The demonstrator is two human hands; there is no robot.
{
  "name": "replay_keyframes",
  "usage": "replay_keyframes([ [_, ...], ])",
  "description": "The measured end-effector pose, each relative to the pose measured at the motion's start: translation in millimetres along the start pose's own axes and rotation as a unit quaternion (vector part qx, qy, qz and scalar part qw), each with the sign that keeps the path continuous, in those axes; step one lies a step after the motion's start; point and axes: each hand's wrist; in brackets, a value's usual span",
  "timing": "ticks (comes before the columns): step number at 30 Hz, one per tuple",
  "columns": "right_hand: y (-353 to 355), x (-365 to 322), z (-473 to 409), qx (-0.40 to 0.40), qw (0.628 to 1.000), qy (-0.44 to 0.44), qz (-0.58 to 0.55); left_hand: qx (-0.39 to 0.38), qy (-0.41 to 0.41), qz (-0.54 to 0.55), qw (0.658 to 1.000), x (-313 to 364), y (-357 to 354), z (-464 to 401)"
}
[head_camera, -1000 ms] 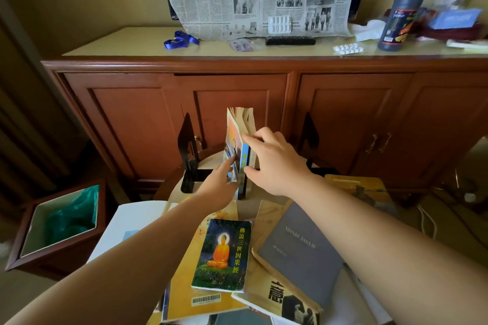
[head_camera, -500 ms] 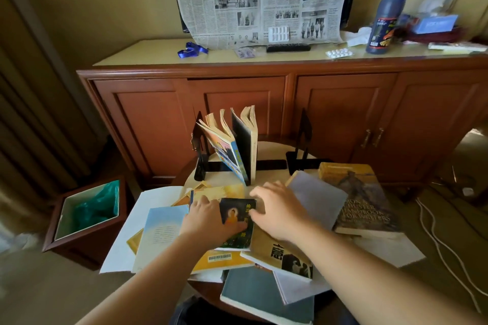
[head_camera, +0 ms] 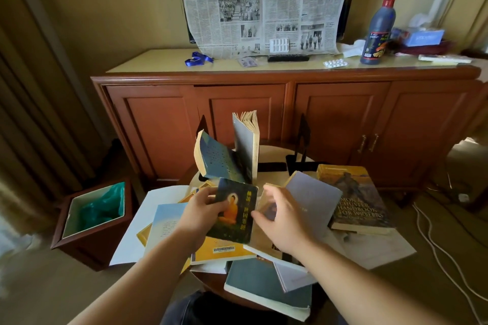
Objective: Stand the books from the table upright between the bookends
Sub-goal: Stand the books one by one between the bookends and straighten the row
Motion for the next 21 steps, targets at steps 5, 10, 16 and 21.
replay_keyframes([
  [5, 11.8, -18.7, -14.5, -0.063, 0.982, -0.126, -0.127, -0.072, -0.056, 0.139, 0.986, 23.6, -8.1, 16.0],
  [10, 35.9, -11.0, -25.3, -0.005, 0.977, -0.140, -0.163, -0.049, -0.071, 0.007, 0.996, 21.9, -16.1, 5.5],
  [16, 84.6, 20.2, -21.9, 0.050, 0.966, -0.230, -0.103, 0.090, -0.015, -0.345, 0.934, -23.7, 6.2, -24.7],
  [21, 95.7, 19.4, -15.7, 0.061, 0.969, -0.189, 0.148, 0.112, 0.057, -0.402, 0.907, -32.4, 14.6, -33.9],
])
Point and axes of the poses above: each hand's wrist, its own z-axis away from the middle knuckle, its own y-axis out of the back of the hand, x = y × z, and after that the axes turned 8 degrees about -z, right-handed
